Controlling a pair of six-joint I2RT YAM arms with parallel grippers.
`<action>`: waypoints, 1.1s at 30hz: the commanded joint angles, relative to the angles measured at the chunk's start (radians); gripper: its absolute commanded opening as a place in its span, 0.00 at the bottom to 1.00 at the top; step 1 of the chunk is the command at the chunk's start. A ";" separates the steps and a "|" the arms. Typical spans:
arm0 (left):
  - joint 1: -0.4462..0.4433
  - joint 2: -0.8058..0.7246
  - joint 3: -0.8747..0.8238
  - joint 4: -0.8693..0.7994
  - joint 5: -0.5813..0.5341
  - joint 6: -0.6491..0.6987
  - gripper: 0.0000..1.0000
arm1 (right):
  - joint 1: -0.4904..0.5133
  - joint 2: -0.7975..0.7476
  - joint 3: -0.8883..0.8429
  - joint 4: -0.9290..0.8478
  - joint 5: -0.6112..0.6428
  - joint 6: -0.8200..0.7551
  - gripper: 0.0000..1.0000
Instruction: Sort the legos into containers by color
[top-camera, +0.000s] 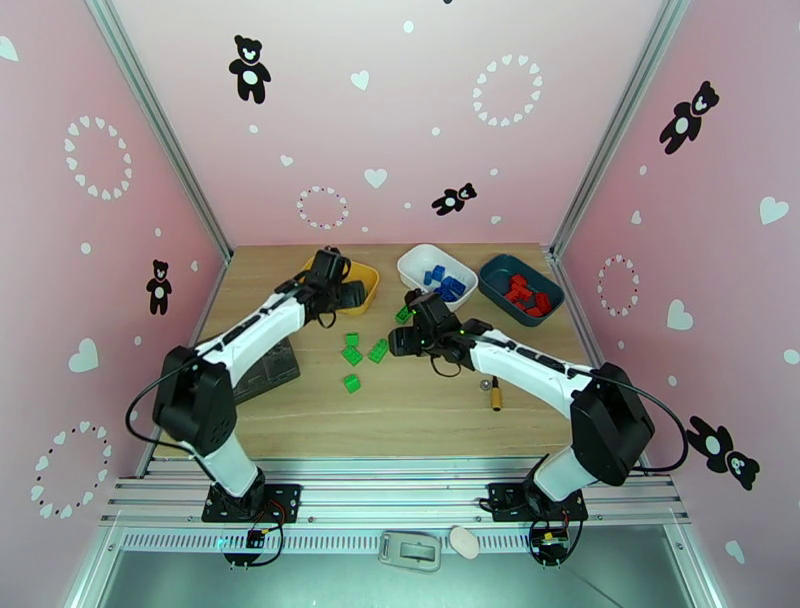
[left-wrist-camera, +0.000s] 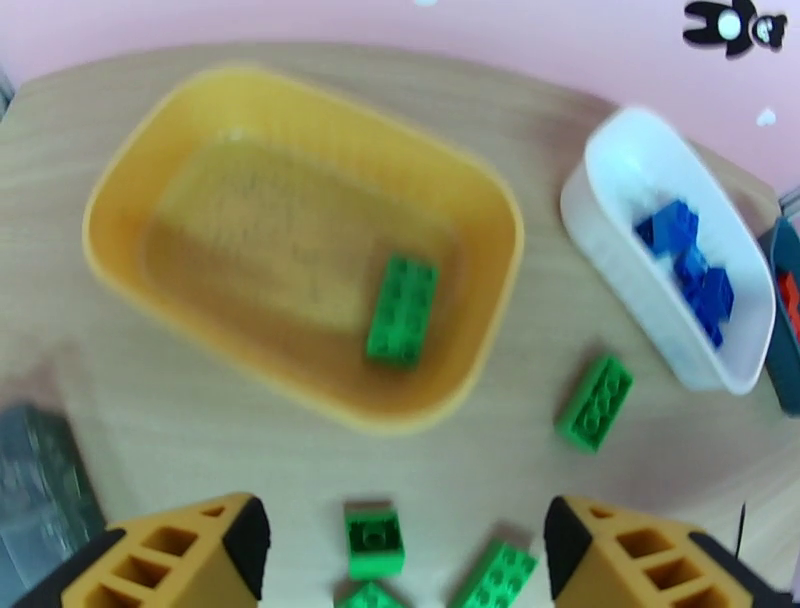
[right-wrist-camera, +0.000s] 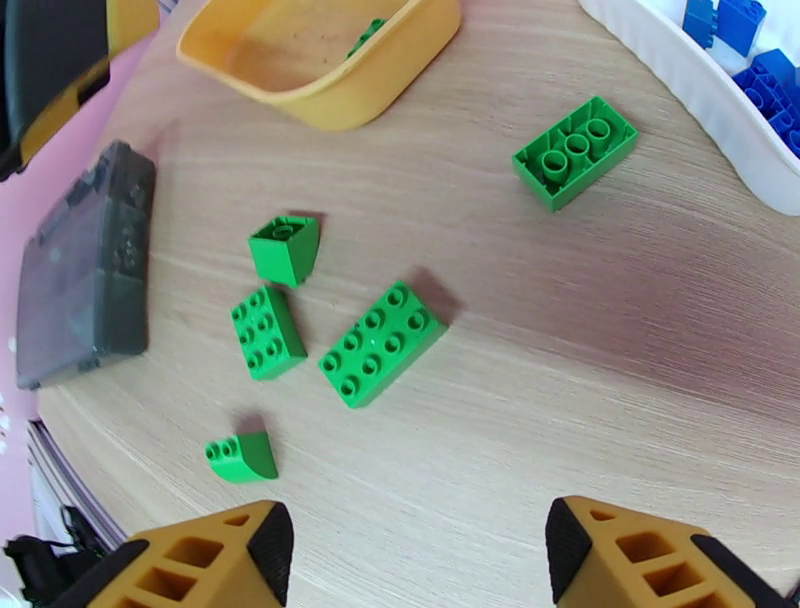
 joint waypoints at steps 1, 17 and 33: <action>-0.019 -0.063 -0.102 -0.014 -0.025 -0.039 0.79 | 0.025 -0.037 -0.006 -0.045 0.069 -0.029 0.73; -0.032 -0.400 -0.460 -0.051 0.065 -0.139 0.86 | 0.166 0.087 0.055 -0.060 0.172 -0.005 0.70; -0.303 -0.214 -0.541 -0.020 0.008 -0.301 0.83 | 0.144 -0.168 -0.207 -0.051 0.280 0.033 0.73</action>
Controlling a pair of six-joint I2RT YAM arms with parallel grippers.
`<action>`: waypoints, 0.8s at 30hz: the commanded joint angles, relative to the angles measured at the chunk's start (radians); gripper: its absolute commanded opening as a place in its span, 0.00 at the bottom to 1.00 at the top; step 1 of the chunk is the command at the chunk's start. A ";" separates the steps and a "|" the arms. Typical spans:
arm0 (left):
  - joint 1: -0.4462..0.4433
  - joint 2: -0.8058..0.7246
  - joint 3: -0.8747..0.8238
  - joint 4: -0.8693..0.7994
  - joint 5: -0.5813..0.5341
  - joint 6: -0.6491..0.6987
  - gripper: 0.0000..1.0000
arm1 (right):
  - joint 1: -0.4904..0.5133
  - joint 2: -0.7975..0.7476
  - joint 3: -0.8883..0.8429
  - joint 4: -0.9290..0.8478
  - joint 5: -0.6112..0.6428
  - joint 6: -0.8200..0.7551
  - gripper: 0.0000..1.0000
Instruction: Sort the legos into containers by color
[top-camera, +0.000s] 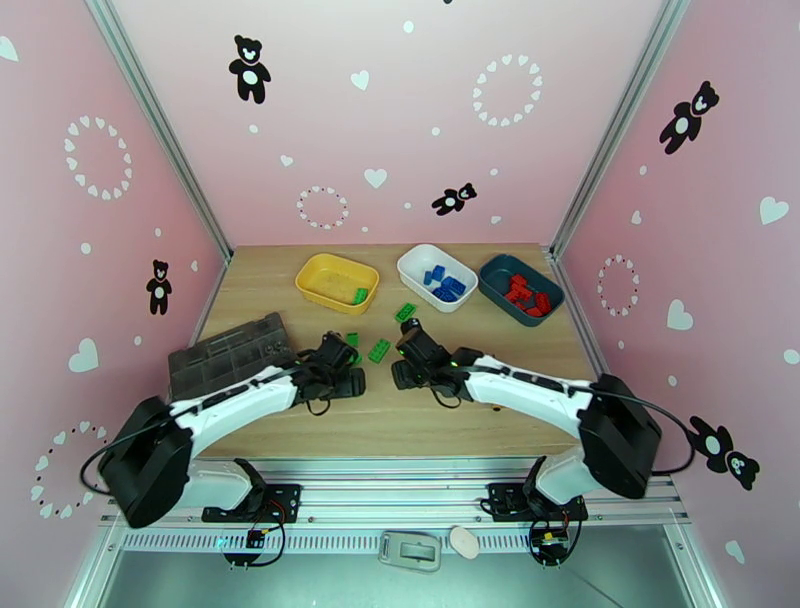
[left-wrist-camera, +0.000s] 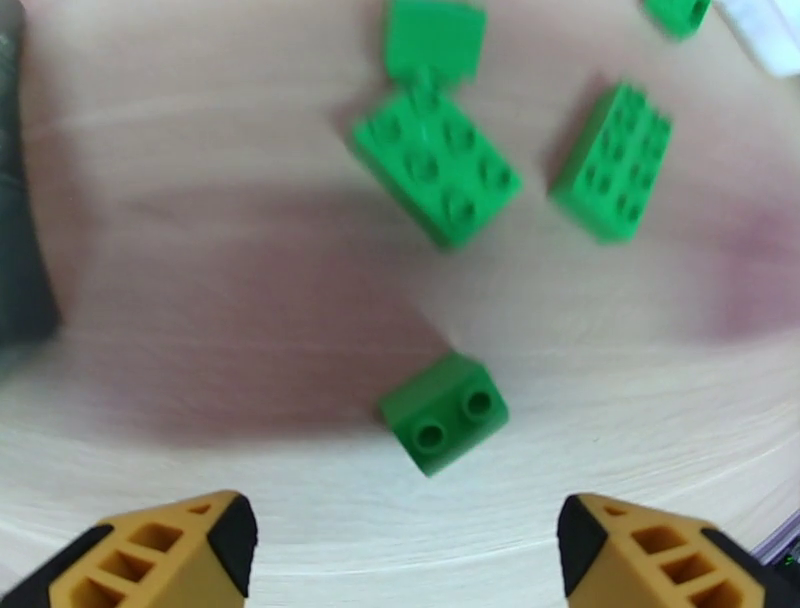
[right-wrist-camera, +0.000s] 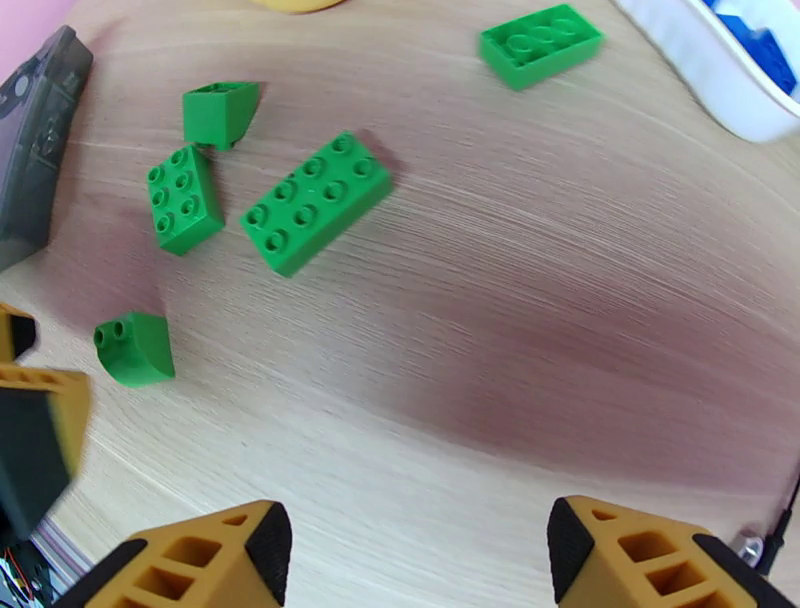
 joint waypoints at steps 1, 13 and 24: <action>-0.044 0.061 0.020 0.009 -0.026 -0.043 0.83 | -0.017 -0.078 -0.039 -0.009 0.036 0.015 0.73; -0.067 0.234 0.141 0.042 -0.098 -0.029 0.73 | -0.069 -0.157 -0.111 0.013 0.005 0.021 0.74; -0.067 0.366 0.278 0.036 -0.119 0.008 0.54 | -0.096 -0.172 -0.125 0.015 -0.011 0.021 0.74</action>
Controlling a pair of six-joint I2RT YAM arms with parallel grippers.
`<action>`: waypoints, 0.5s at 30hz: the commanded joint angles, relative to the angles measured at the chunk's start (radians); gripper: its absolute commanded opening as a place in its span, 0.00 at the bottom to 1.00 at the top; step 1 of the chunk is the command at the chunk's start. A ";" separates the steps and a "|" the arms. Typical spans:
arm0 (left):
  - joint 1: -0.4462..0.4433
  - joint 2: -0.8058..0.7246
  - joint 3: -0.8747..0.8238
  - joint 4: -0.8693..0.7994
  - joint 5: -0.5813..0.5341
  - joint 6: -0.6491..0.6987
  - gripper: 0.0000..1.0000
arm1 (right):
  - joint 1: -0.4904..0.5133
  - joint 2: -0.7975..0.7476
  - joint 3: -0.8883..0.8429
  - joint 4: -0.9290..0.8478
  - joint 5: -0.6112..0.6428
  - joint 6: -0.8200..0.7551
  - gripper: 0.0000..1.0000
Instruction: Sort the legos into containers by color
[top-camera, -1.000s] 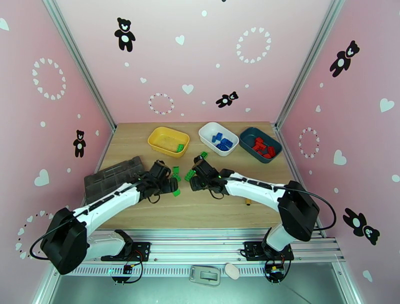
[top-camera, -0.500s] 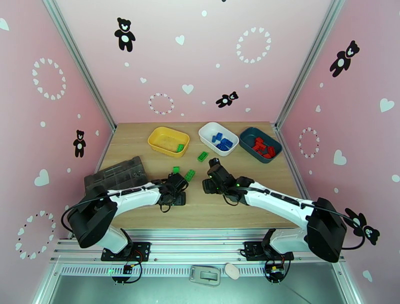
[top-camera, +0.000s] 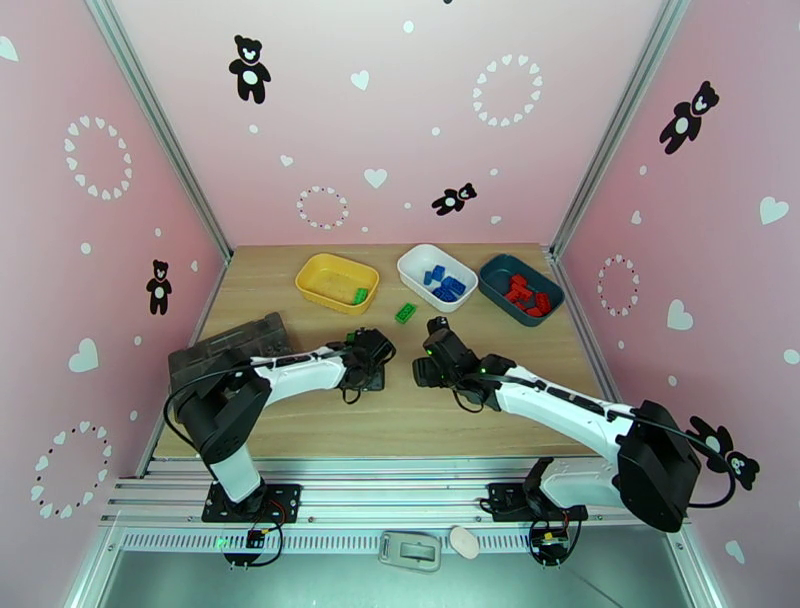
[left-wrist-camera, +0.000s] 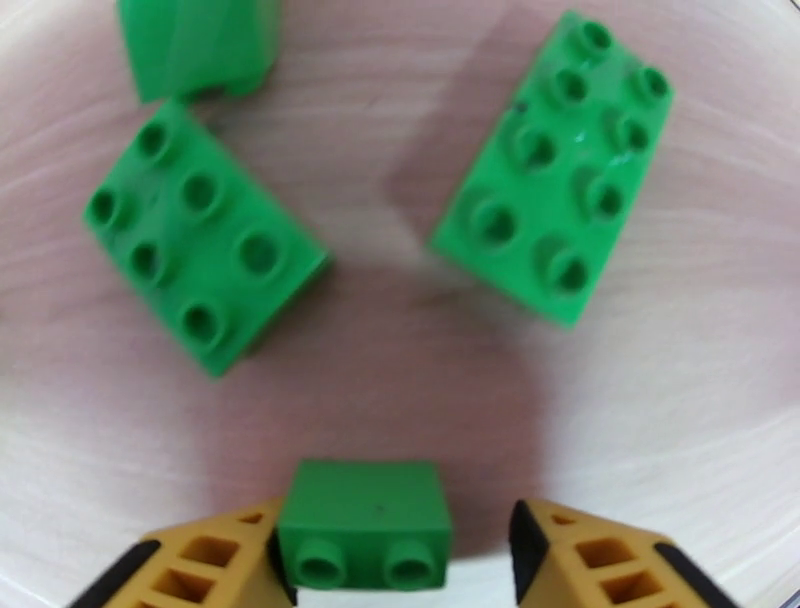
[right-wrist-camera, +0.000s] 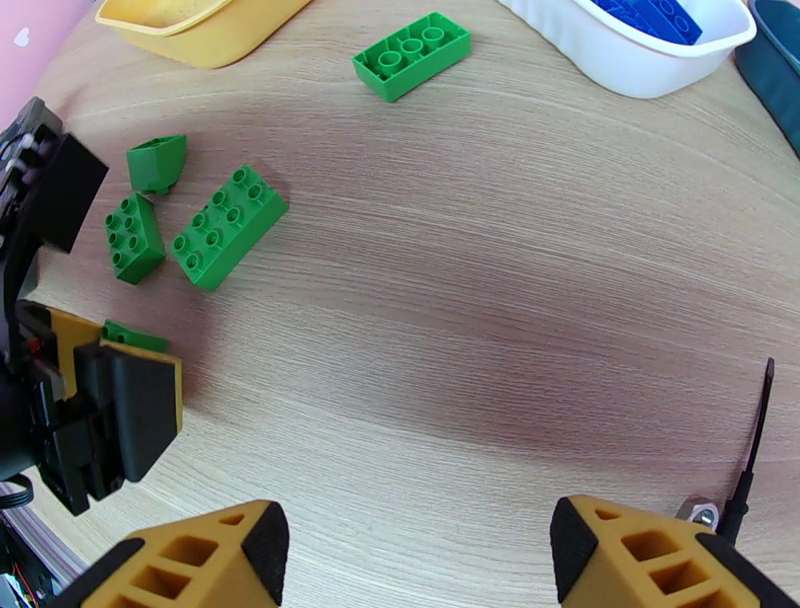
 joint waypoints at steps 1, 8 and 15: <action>-0.003 0.023 0.028 -0.007 -0.038 0.013 0.51 | -0.007 -0.029 -0.018 0.008 -0.008 0.008 0.74; -0.012 -0.034 0.005 -0.031 -0.066 0.017 0.36 | -0.013 -0.017 -0.012 0.024 -0.026 0.008 0.73; 0.051 -0.168 0.021 -0.062 -0.027 0.074 0.28 | -0.011 0.072 0.021 0.110 -0.149 0.036 0.73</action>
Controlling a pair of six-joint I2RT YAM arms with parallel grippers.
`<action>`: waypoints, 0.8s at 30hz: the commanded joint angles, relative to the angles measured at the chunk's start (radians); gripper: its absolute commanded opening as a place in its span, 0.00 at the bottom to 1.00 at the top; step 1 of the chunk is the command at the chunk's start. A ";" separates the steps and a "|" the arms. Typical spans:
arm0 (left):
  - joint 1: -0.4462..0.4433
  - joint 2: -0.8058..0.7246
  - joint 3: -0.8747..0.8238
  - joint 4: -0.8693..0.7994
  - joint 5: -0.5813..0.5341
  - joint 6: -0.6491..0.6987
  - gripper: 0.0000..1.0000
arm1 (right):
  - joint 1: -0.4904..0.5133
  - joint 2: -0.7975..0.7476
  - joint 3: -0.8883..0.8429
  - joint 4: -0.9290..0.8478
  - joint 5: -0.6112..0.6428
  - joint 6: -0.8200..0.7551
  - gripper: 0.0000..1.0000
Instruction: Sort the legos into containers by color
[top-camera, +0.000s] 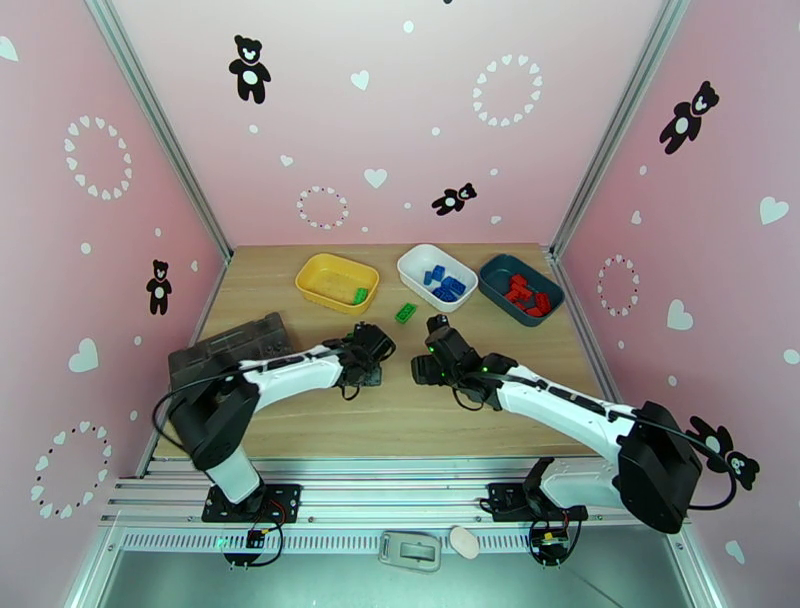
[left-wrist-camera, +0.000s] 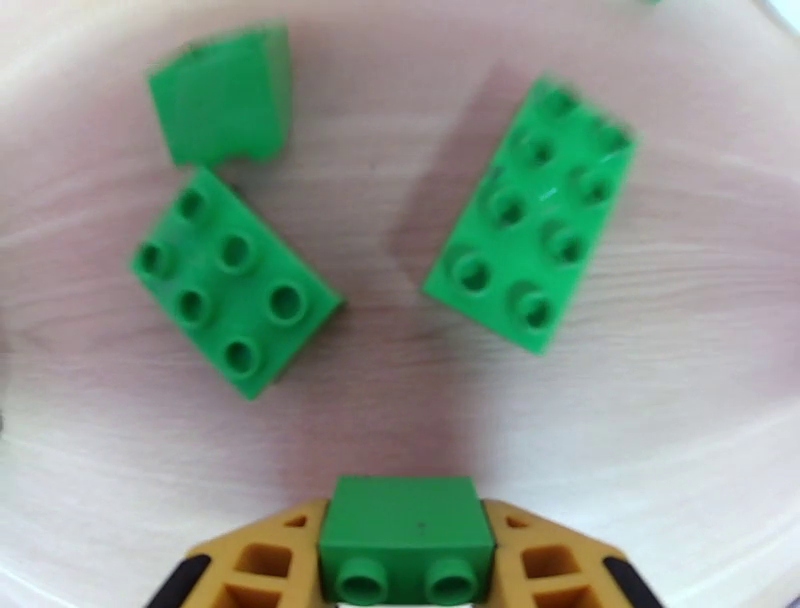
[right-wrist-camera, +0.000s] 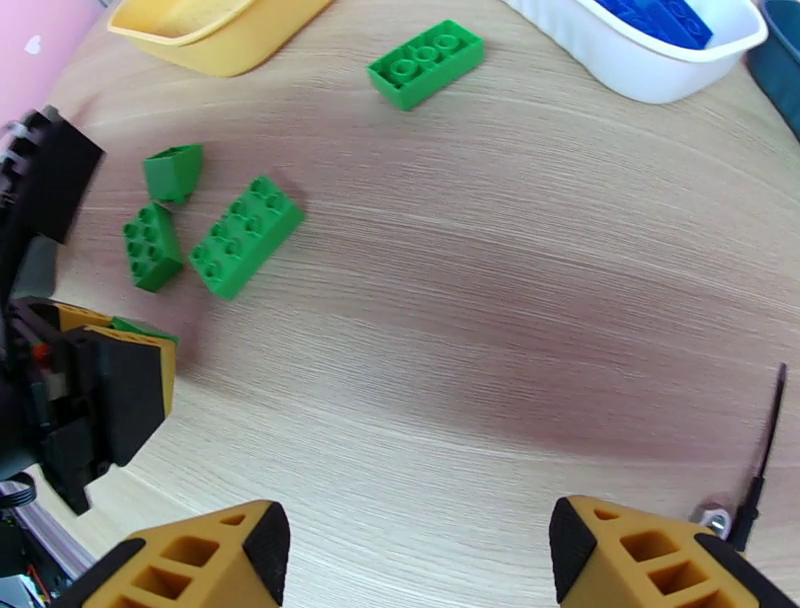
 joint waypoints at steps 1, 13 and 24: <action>0.058 -0.071 0.022 -0.023 0.023 0.048 0.28 | 0.006 0.074 0.033 0.076 -0.099 0.029 0.73; 0.378 -0.034 0.210 0.025 0.223 0.148 0.29 | 0.074 0.344 0.292 0.130 -0.185 0.048 0.74; 0.469 0.300 0.567 0.013 0.260 0.151 0.30 | 0.072 0.409 0.420 0.066 -0.176 0.038 0.74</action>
